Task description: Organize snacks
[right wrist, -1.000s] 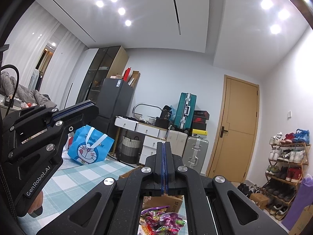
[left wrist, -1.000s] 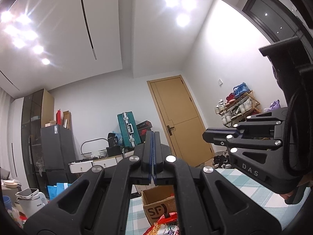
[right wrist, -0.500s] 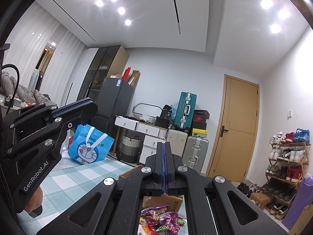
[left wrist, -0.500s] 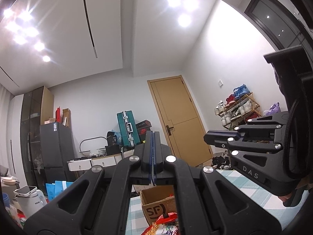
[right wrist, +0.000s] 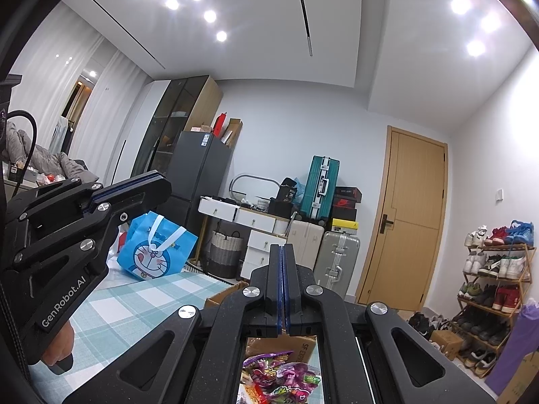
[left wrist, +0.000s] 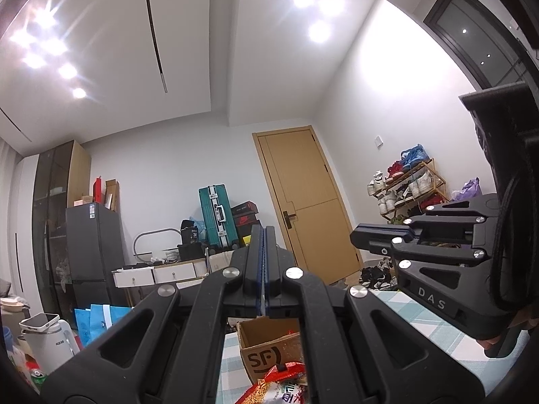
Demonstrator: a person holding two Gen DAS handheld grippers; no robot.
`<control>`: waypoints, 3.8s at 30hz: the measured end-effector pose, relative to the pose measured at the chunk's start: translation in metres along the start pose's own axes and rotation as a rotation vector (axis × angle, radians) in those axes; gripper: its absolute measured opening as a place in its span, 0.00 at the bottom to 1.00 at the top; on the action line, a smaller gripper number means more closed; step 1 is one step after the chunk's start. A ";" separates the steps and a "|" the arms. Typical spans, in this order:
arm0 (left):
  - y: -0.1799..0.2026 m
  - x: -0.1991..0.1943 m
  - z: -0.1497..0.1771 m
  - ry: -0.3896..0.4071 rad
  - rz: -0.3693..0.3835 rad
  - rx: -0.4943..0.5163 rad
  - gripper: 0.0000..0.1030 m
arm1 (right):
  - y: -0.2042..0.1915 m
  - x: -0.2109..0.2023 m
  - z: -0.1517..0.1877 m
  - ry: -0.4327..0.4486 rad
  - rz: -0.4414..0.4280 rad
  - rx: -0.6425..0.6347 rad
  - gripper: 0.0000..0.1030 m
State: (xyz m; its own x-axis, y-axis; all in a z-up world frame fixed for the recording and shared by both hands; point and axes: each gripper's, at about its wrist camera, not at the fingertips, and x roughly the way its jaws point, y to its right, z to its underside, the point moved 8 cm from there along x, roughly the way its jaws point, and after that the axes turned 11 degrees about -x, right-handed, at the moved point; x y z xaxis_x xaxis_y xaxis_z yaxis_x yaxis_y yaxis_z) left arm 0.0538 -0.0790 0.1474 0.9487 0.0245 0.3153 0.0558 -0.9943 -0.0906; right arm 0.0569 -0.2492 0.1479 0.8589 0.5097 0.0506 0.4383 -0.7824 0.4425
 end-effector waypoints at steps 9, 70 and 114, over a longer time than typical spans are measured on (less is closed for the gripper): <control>-0.006 0.004 0.001 -0.020 -0.001 -0.023 0.00 | -0.002 -0.001 0.000 0.000 -0.001 0.000 0.01; -0.010 0.011 0.001 -0.041 0.026 -0.030 0.00 | 0.000 -0.004 0.002 -0.001 0.001 -0.002 0.01; -0.038 0.035 0.023 -0.124 -0.023 -0.110 0.00 | 0.007 -0.022 -0.005 0.046 0.104 -0.070 0.00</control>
State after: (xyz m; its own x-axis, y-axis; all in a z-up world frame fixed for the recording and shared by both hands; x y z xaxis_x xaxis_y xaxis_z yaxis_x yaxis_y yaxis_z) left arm 0.0921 -0.0379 0.1397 0.9791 0.0536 0.1961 0.0504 -0.9985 0.0213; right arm 0.0402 -0.2642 0.1544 0.8850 0.4441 0.1402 0.3263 -0.8061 0.4937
